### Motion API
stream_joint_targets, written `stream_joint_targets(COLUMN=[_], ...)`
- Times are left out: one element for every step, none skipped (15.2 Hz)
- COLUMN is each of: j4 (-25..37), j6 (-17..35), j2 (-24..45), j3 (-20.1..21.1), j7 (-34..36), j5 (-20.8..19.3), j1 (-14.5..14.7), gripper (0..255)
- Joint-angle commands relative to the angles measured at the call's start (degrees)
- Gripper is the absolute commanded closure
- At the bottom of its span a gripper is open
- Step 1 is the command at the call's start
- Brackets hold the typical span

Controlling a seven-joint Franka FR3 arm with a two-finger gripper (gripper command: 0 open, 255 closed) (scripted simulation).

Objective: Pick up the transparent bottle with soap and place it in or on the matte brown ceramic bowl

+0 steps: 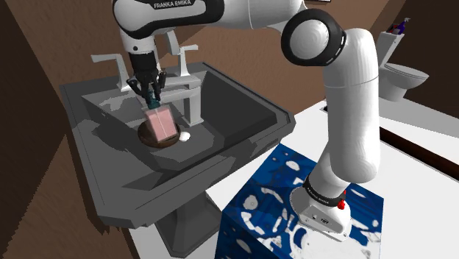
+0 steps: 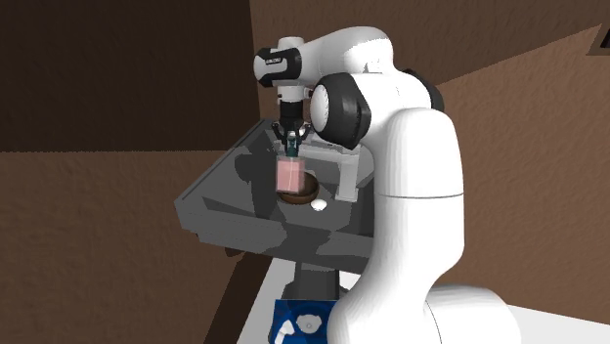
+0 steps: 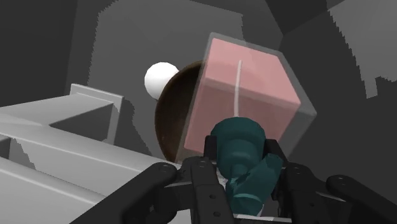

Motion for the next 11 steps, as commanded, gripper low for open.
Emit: stream_joint_targets(j4=[0.3, 0.3, 0.3, 0.3, 0.3, 0.3, 0.1, 0.2, 0.5, 0.6, 0.7], j6=[1.8, 1.8, 1.8, 1.8, 1.8, 1.8, 1.9, 1.8, 1.7, 1.7, 1.7], j2=[0.7, 0.7, 0.7, 0.7, 0.7, 0.7, 0.6, 0.6, 0.8, 0.9, 1.0], j3=[-0.2, -0.2, -0.2, -0.2, -0.2, -0.2, -0.1, -0.1, -0.1, -0.1, -0.1], j7=[0.0, 0.0, 0.0, 0.0, 0.0, 0.1, 0.2, 0.1, 0.2, 0.2, 0.2], j5=[-0.3, -0.3, -0.3, -0.3, -0.3, -0.3, -0.3, -0.3, -0.3, -0.3, -0.3], j1=[-0.1, -0.1, -0.1, -0.1, -0.1, -0.1, 0.0, -0.1, 0.0, 0.0, 0.0], gripper=[255, 255, 255, 255, 255, 255, 0, 0, 0, 0, 0])
